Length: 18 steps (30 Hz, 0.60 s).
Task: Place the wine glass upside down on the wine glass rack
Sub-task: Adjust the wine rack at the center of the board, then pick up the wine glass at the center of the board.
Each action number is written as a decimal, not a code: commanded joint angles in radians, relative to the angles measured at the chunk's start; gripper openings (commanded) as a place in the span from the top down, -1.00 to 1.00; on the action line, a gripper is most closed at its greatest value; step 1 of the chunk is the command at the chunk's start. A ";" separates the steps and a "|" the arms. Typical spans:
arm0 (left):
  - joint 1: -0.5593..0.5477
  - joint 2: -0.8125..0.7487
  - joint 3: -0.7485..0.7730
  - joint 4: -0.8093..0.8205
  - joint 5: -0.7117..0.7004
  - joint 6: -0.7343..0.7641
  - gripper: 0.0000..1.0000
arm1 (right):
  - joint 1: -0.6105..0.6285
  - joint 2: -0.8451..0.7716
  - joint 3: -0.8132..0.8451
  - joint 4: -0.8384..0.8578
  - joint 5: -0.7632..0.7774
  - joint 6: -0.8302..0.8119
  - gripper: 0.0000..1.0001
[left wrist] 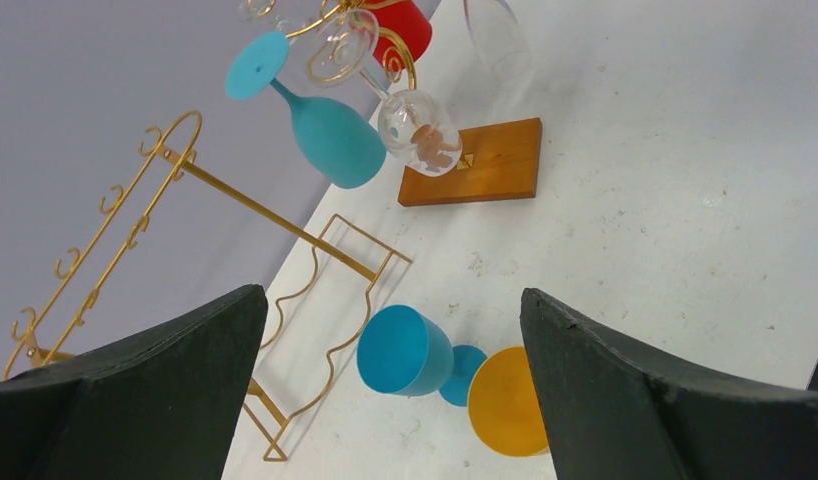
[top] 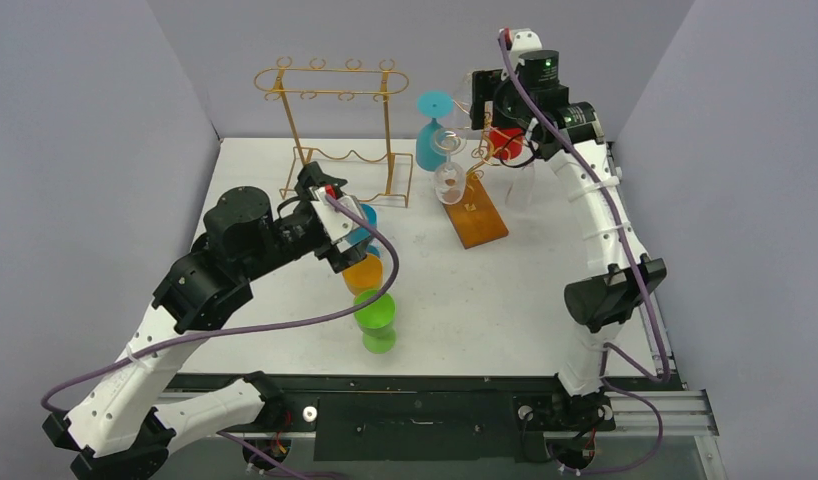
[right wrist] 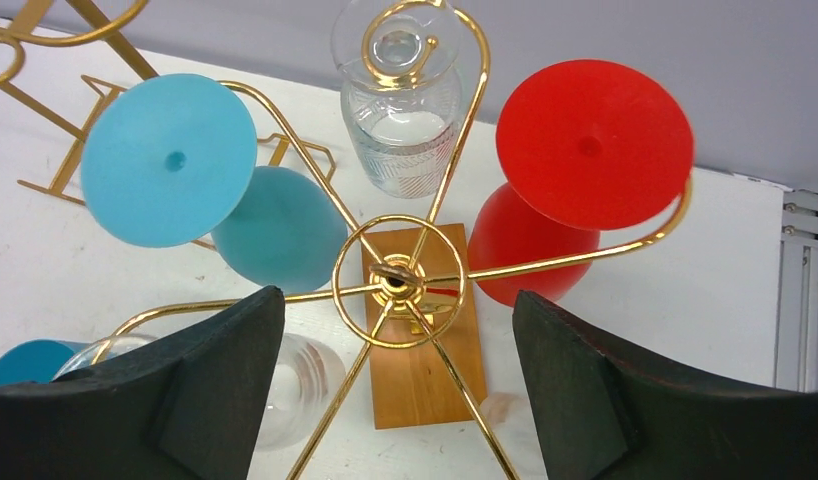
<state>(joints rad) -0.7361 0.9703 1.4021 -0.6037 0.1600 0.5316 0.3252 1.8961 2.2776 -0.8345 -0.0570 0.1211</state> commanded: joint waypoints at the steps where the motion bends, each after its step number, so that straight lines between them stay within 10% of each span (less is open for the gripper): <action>1: 0.042 0.018 0.011 -0.005 -0.049 -0.095 -0.93 | -0.007 -0.167 -0.022 0.036 0.041 0.035 -0.60; 18: 0.497 0.115 0.116 -0.278 0.114 -0.408 -0.92 | 0.577 -0.595 -0.738 0.131 0.145 0.189 -0.26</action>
<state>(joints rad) -0.2684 1.0950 1.4528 -0.7948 0.2279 0.1890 0.8082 1.2770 1.6646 -0.6926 0.0502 0.2398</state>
